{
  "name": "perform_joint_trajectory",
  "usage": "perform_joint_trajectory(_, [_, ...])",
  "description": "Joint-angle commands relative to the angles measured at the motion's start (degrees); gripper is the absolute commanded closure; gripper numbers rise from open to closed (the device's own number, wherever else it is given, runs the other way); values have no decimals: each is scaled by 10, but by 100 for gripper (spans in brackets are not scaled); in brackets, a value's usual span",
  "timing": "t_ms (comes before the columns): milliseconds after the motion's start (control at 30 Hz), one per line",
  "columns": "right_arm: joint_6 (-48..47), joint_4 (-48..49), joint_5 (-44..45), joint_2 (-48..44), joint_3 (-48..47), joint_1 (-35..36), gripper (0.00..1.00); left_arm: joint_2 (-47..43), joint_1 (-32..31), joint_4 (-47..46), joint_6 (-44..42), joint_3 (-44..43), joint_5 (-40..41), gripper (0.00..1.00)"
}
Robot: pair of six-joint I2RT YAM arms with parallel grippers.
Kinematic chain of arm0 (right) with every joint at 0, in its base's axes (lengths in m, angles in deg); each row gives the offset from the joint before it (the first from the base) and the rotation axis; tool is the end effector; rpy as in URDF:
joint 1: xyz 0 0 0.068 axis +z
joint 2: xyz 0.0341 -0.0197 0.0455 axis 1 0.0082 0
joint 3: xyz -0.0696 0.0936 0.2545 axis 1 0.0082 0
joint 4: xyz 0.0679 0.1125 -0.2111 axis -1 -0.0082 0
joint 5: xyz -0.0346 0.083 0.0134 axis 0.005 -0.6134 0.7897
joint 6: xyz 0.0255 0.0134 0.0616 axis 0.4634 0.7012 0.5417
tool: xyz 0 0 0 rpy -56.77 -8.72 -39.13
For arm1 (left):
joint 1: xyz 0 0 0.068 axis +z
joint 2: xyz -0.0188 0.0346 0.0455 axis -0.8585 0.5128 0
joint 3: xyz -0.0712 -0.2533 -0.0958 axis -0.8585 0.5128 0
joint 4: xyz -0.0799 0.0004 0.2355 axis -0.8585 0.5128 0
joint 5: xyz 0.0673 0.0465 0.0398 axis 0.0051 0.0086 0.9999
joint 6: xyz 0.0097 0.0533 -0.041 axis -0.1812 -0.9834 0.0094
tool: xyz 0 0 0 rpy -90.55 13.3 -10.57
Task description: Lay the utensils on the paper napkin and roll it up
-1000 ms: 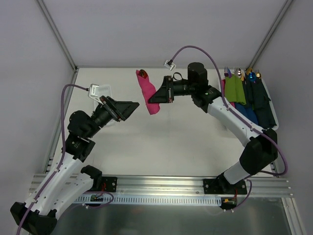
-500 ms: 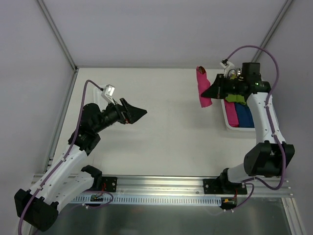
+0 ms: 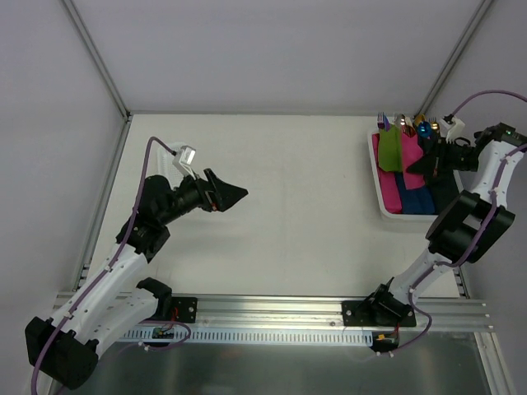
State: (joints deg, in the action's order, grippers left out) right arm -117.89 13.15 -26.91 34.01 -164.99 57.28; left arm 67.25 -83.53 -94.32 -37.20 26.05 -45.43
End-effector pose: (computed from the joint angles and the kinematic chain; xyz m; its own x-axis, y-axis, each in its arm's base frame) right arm 0.3169 -0.1472 0.3299 -0.5225 -0.2489 -0.8155 -0.6314 0.7557 0.1739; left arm 0.1675 -0.1013 0.3387 -0.4796 -0.4181 -0.7715 0.5888 0.4986 -0.6362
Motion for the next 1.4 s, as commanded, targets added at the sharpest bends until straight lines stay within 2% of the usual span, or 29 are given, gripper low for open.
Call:
perform_joint_trajectory(0, [-80, -227, -28, 20, -11, -4, 100, -12, -2, -13, -11, 14, 6, 1])
perform_joint_trajectory(300, [-66, -223, -38, 78, 18, -3, 100, -19, -2, -12, -9, 23, 13, 1])
perform_joint_trajectory(700, [39, -98, 2, 87, 96, 25, 100, -21, -2, -13, -9, 31, 18, 1])
perform_joint_trajectory(1367, [61, -47, 44, 155, 86, 11, 100, -22, -2, -10, -12, 34, 25, 1])
